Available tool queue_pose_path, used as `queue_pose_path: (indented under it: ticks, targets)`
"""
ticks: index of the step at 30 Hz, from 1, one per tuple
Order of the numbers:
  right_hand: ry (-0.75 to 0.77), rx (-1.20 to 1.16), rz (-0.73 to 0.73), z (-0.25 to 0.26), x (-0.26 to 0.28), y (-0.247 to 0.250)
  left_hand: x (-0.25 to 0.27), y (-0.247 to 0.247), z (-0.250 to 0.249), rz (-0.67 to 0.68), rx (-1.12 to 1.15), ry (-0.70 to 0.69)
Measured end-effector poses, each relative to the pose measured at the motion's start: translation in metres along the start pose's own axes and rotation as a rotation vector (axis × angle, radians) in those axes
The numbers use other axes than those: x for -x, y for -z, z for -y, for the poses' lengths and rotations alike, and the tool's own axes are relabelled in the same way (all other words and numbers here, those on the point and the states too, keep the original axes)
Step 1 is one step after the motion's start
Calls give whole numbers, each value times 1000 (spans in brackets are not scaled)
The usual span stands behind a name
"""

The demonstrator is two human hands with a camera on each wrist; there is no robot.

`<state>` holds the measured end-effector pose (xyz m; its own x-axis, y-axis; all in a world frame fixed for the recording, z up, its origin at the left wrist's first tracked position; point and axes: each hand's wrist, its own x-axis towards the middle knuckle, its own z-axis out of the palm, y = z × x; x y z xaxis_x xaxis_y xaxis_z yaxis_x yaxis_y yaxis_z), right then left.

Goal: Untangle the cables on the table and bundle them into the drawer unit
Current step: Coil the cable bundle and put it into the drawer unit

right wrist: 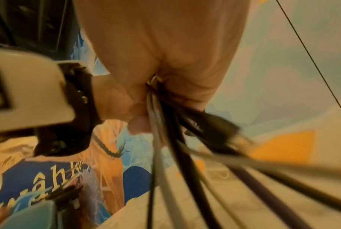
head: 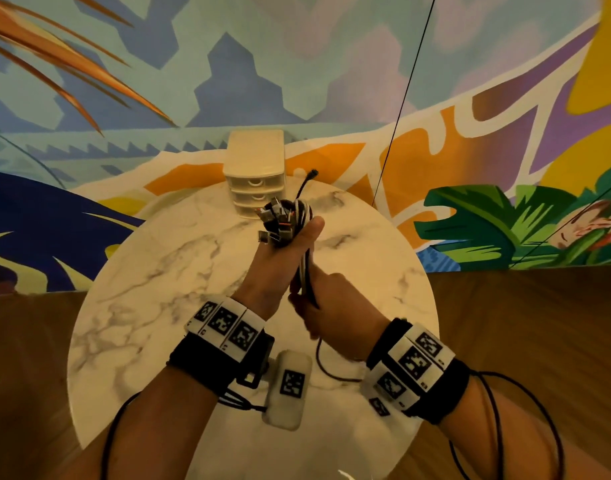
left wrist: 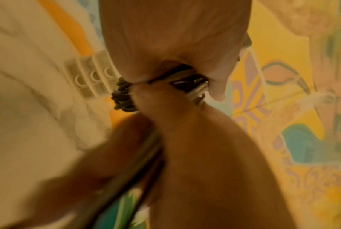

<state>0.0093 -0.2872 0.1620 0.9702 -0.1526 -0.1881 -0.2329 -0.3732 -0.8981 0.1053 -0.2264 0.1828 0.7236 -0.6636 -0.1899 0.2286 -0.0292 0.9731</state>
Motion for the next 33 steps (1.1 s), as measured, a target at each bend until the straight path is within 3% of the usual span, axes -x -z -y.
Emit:
queue_pose_path:
  ticks: [5,9,15,18,22,29,31,33]
  targets:
    - [-99,-85,34,-5,-1,-10,2,5,-4,128,279,-9]
    - [-156,53,93,-12,-11,-5,6,12,-7,176,329,15]
    - [-233,65,153,-20,-10,8,8,27,0,230,321,23]
    - [-219,178,160,-24,-9,7,11,23,7,151,267,8]
    - [-193,210,148,-23,-5,5,6,19,9,-64,292,-1]
    - [-177,114,60,-13,2,12,-5,15,4,-169,-132,-141]
    - [-206,82,-60,-12,8,33,-8,23,2,-115,-60,-115]
    - [-250,-76,-279,-20,18,70,-10,40,0,-102,22,-52]
